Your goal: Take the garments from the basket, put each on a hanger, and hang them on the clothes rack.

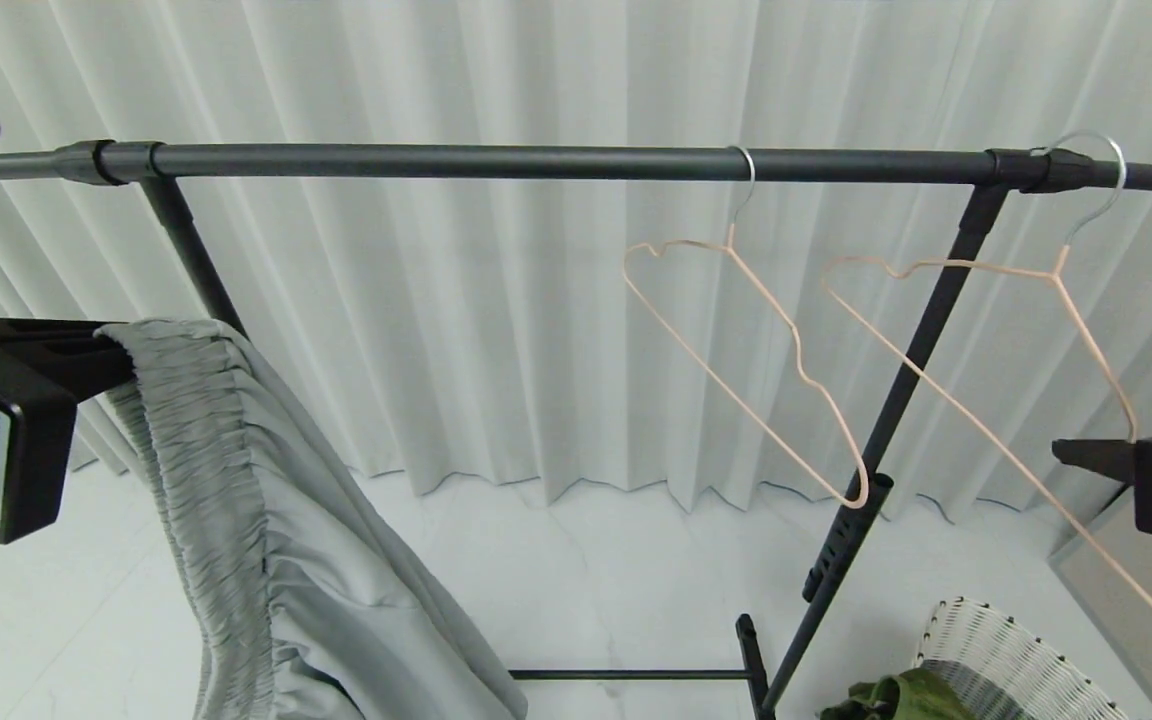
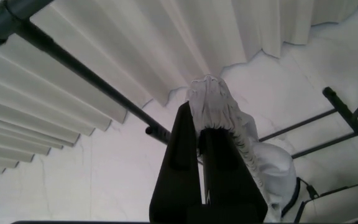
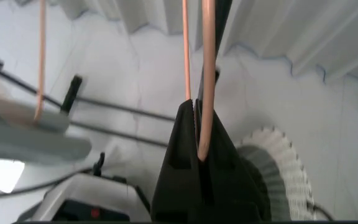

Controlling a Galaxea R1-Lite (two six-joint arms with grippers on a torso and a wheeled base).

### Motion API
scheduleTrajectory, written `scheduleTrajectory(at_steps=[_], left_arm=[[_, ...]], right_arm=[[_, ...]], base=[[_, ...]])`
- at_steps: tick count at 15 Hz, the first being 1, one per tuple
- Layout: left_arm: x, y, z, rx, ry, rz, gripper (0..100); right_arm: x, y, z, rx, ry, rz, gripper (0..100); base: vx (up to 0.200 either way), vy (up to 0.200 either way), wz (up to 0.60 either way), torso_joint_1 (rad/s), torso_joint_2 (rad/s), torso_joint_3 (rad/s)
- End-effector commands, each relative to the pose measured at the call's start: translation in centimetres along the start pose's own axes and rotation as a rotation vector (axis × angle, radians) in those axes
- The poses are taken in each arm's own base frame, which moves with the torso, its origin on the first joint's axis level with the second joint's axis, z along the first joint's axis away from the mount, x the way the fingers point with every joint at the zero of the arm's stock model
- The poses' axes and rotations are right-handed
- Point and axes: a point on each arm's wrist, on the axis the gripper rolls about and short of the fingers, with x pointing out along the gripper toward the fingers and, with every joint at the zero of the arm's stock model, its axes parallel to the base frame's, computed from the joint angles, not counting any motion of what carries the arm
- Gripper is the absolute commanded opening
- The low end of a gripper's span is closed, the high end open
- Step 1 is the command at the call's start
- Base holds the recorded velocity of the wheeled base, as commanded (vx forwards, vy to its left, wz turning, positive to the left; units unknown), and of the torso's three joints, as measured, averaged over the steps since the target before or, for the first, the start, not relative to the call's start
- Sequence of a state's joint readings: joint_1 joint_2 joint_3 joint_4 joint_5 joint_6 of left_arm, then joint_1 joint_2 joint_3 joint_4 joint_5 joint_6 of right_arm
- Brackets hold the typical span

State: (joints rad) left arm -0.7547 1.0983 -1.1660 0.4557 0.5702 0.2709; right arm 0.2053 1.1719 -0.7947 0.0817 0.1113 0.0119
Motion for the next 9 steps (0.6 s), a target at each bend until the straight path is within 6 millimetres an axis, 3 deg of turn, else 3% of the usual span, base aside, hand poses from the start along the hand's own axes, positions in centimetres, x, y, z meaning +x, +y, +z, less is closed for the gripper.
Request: scheduleTrajectory(at_steps=[1, 8, 9], left_arm=[[0.0, 0.0, 0.0, 0.000, 0.001, 0.000, 0], [0.5, 0.1, -0.4, -0.002, 0.032, 0.025, 0], [0.6, 0.1, -0.4, -0.001, 0.033, 0.025, 0]], right_arm=[[-2.0, 0.2, -1.1, -0.009, -0.035, 0.003, 0], [-2.6, 1.0, -0.9, -0.045, -0.088, 0.046, 0], [-2.6, 1.3, -0.5, -0.057, -0.122, 0.069, 0]], base=[[-0.200, 0.000, 0.00, -0.012, 0.00, 0.007], [-0.200, 0.000, 0.00, 0.000, 0.00, 0.003], [0.000, 0.000, 0.00, 0.000, 0.00, 0.000]])
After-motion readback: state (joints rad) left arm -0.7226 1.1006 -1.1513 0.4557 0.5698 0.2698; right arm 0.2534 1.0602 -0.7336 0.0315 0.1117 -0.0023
